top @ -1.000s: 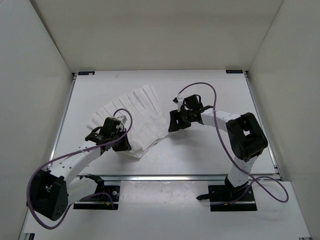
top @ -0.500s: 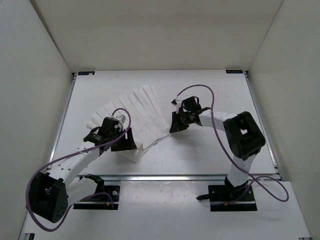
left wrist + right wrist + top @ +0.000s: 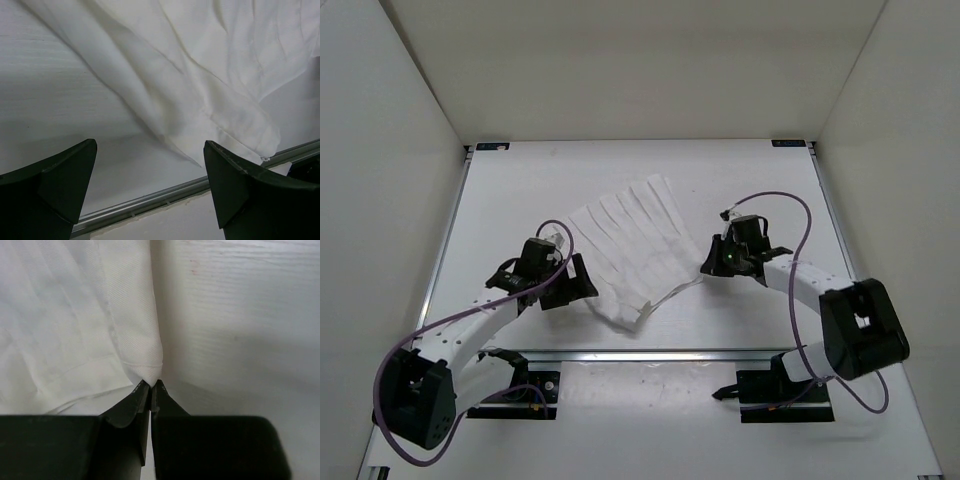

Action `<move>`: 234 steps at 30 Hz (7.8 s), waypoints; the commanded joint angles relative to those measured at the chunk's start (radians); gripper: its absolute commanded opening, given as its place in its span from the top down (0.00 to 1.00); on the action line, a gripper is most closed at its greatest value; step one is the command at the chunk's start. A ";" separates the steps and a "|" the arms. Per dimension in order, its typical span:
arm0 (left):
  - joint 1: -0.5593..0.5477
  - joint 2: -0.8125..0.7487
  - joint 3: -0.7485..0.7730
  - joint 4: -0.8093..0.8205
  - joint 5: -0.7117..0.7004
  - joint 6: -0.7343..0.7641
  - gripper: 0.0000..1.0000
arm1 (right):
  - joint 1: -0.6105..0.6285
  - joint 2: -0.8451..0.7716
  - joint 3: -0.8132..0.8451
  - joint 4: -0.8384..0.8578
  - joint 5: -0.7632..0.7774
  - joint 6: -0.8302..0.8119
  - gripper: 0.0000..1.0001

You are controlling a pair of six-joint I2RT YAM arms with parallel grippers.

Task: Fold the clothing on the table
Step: Flatten the skirt out, then fold the skirt

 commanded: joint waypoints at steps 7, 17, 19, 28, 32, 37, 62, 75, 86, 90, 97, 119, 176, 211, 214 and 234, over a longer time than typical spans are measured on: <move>-0.047 0.123 -0.002 0.112 0.005 -0.034 0.12 | 0.094 -0.165 -0.119 0.029 0.033 0.096 1.00; 0.008 0.312 0.087 0.263 -0.123 -0.033 0.74 | 0.171 -0.171 -0.111 0.034 -0.048 0.047 1.00; 0.024 0.379 0.160 0.292 -0.121 -0.008 0.89 | 0.166 -0.191 -0.124 0.040 -0.048 0.045 1.00; -0.056 0.817 0.617 0.197 0.011 0.125 0.63 | 0.074 -0.280 -0.165 0.008 0.025 0.067 1.00; -0.041 0.748 0.527 0.261 0.015 0.092 0.34 | -0.021 -0.274 -0.155 -0.008 -0.020 0.033 1.00; 0.015 0.619 0.452 0.246 0.018 0.096 0.22 | -0.095 -0.233 -0.109 -0.055 -0.065 -0.039 1.00; -0.149 0.597 0.262 0.427 -0.023 -0.083 0.83 | -0.133 -0.171 -0.081 -0.026 -0.131 -0.074 1.00; -0.082 0.420 0.161 0.277 -0.084 0.000 1.00 | -0.256 -0.183 -0.043 -0.095 -0.126 -0.111 1.00; 0.021 0.604 0.327 0.210 0.052 0.092 1.00 | -0.236 -0.038 0.102 -0.138 -0.174 -0.166 1.00; 0.048 0.741 0.759 0.133 0.063 0.162 1.00 | -0.263 0.098 0.400 -0.179 -0.197 -0.191 1.00; 0.136 0.806 1.383 0.112 -0.018 0.144 1.00 | -0.250 0.174 1.045 -0.327 -0.064 -0.306 1.00; -0.011 -0.016 0.153 0.172 -0.069 0.092 1.00 | -0.145 -0.481 -0.110 -0.216 -0.146 -0.080 1.00; 0.071 0.651 1.100 0.126 0.012 0.228 1.00 | -0.279 0.034 0.779 -0.258 -0.263 -0.266 1.00; 0.081 0.608 0.632 0.169 0.169 0.142 1.00 | -0.320 -0.031 0.155 -0.023 -0.406 -0.037 1.00; 0.068 0.772 0.859 0.154 0.160 0.170 1.00 | -0.310 0.080 0.371 -0.082 -0.369 -0.091 1.00; -0.167 0.218 0.429 -0.004 -0.087 0.216 1.00 | -0.055 -0.402 0.084 -0.312 -0.096 -0.107 1.00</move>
